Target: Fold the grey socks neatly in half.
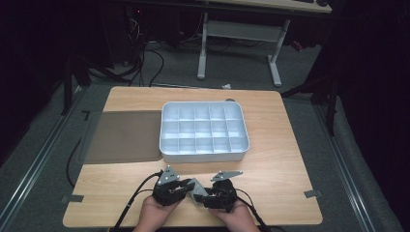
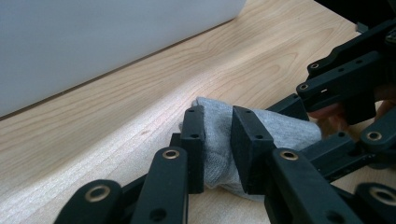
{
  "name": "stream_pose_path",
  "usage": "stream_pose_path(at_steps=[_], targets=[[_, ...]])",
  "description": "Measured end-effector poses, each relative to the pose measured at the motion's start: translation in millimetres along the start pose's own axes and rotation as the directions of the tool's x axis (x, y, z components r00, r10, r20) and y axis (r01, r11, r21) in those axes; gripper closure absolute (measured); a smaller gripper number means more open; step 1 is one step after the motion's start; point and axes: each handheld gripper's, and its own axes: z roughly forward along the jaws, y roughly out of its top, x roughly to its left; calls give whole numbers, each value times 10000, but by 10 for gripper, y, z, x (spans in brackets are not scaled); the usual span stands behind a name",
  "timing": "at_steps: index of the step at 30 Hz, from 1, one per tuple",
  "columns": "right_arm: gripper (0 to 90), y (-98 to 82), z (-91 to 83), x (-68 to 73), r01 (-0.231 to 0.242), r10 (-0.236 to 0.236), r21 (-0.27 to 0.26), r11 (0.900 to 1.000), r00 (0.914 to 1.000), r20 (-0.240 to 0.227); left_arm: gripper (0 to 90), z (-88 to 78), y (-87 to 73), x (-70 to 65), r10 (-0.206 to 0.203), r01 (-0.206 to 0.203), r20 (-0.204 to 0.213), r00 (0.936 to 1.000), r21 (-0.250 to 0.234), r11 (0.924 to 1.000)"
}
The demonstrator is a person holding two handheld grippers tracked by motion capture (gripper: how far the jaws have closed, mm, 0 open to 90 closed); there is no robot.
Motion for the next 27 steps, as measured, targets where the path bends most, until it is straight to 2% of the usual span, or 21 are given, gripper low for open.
stream_pose_path(at_steps=[3, 6, 10, 12, 17, 20, 27], targets=[[572, 14, 3, -2, -37, 37, 76, 10000, 10000, 17, 753, -1, 1, -7, 47, -47, -10, 10000, -54, 10000], [578, 16, 3, -13, 197, -197, 82, 9998, 9998, -12, 752, -6, -1, -3, 58, -58, -1, 10000, -83, 9999], [600, 11, 4, -46, 268, -268, 15, 9996, 9992, -301, 748, -8, -3, -1, 83, -83, -24, 10000, -163, 9998], [608, 5, 0, -40, 361, -361, -19, 9993, 9991, -231, 747, -4, -2, -2, 66, -67, -35, 10000, -190, 9998], [685, 27, -19, -40, 224, -222, 90, 9997, 9995, -240, 727, -16, 13, 9, 45, -46, -48, 10000, -290, 9996], [703, 46, -31, -23, 377, -374, 228, 9990, 9992, -140, 686, -44, 17, 22, 130, -135, -158, 9998, -340, 9993], [711, 87, -42, 84, 995, -1001, 403, 9942, 9949, 152, 589, -223, 7, 85, 115, -202, -905, 9958, -953, 9952]])
